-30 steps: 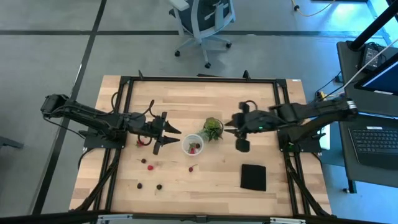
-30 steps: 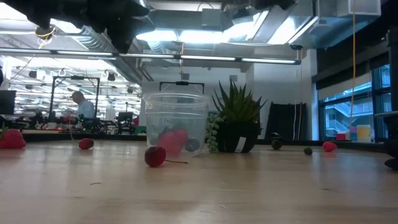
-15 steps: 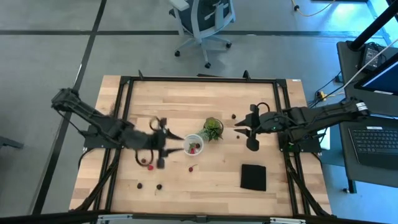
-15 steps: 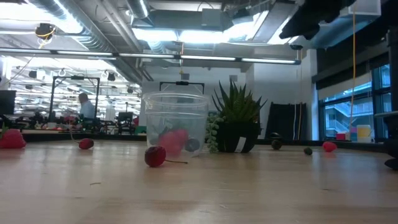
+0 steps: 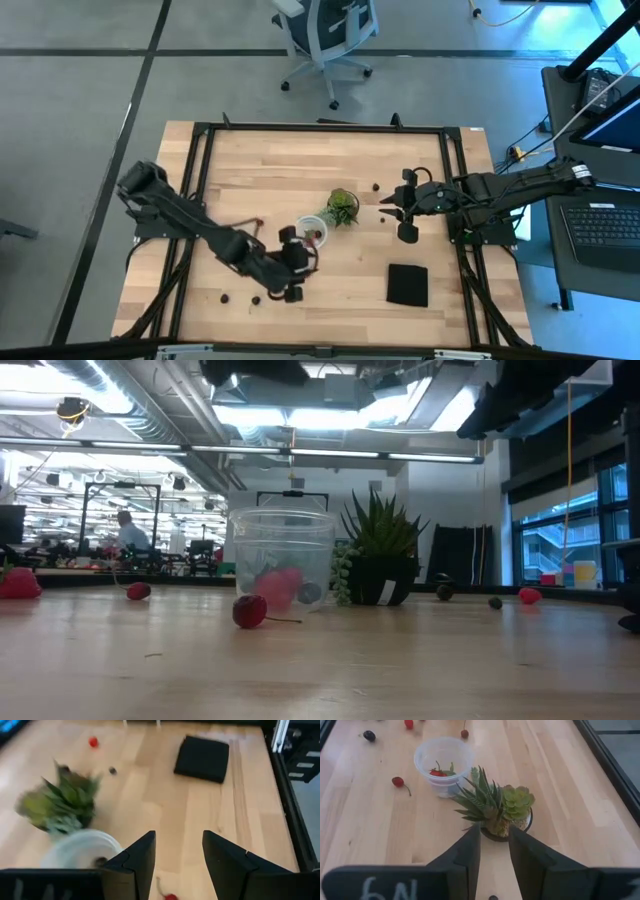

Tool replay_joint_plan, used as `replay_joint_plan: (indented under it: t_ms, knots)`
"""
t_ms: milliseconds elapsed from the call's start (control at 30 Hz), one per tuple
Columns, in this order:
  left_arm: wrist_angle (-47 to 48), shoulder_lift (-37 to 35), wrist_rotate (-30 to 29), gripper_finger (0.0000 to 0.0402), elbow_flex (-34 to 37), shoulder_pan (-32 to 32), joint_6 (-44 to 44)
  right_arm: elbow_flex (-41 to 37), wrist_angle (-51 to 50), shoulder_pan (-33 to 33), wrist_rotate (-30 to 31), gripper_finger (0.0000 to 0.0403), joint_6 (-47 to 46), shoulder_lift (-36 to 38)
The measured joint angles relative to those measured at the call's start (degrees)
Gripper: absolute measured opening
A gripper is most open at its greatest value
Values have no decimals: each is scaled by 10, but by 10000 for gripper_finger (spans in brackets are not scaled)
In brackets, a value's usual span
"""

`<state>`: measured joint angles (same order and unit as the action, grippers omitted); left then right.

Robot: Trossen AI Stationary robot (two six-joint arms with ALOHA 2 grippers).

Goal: Pick and placing Produce into tupperware
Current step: Put the bottom red cherry into the transparent container

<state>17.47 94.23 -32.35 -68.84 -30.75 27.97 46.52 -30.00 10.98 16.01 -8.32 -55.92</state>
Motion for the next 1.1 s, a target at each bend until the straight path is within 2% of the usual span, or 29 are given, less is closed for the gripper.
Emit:
replay_joint_plan:
  t_ms: [200, 433, 600, 867, 1100]
  knots:
    - [9, 62, 1, 156, -4, -20, 69, 0, -13, 0, 0, 103, -1, 0]
    - [54, 117, 1, 156, -4, -20, 179, 0, -18, 0, -1, 103, -4, 0]
    - [79, 149, 1, 156, -4, -19, 226, 0, -18, 0, -1, 104, -4, 0]
    - [77, 180, 1, 156, -4, -19, 270, 0, -17, 0, -1, 104, -4, 0]
    - [68, 198, 3, 156, -4, -16, 274, 0, -16, 0, -1, 104, -4, 0]
